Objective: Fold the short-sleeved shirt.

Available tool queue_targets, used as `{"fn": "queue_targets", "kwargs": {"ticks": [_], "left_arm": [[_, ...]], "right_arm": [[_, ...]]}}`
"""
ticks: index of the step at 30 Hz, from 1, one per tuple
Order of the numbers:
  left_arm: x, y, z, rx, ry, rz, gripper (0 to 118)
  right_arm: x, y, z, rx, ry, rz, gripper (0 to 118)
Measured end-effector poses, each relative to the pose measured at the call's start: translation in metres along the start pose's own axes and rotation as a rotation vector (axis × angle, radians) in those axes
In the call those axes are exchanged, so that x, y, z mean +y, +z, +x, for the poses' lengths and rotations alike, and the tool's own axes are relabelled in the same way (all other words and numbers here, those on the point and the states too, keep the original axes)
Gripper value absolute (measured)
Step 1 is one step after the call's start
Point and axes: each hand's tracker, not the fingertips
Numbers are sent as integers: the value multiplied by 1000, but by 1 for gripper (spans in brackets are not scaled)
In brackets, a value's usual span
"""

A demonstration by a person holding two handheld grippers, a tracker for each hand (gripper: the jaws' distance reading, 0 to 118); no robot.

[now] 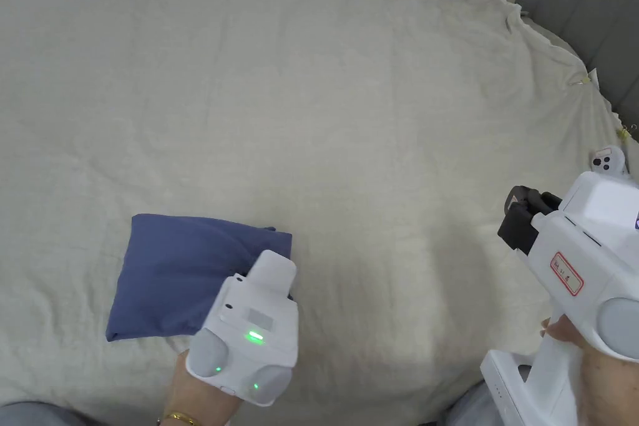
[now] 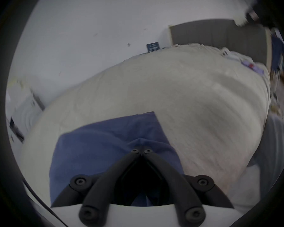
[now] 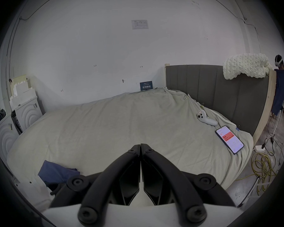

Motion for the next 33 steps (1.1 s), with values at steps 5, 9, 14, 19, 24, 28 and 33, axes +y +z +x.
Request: {"fn": "queue_targets", "kwargs": {"ticks": [5,9,14,19,24,28,33], "left_arm": [[3,0,17,-37,-88,-6,0],[29,8,-12,-170,146,-27,0],[67,30,-80,-171,419,91,0],[73,49,-145,-38,529,195,0],[47,60,-196,66,584,181,0],[19,68,-223,106,639,135,0],[-6,74,-238,126,686,103,0]], "right_arm": [[-2,-1,-3,4,-1,-5,0],[1,0,-8,18,10,-3,0],[10,1,-19,46,26,20,0],[16,0,-40,93,36,38,0],[14,-4,-77,154,44,55,0],[2,-15,-126,255,56,44,0],[-29,-31,-206,330,108,29,0]]}}
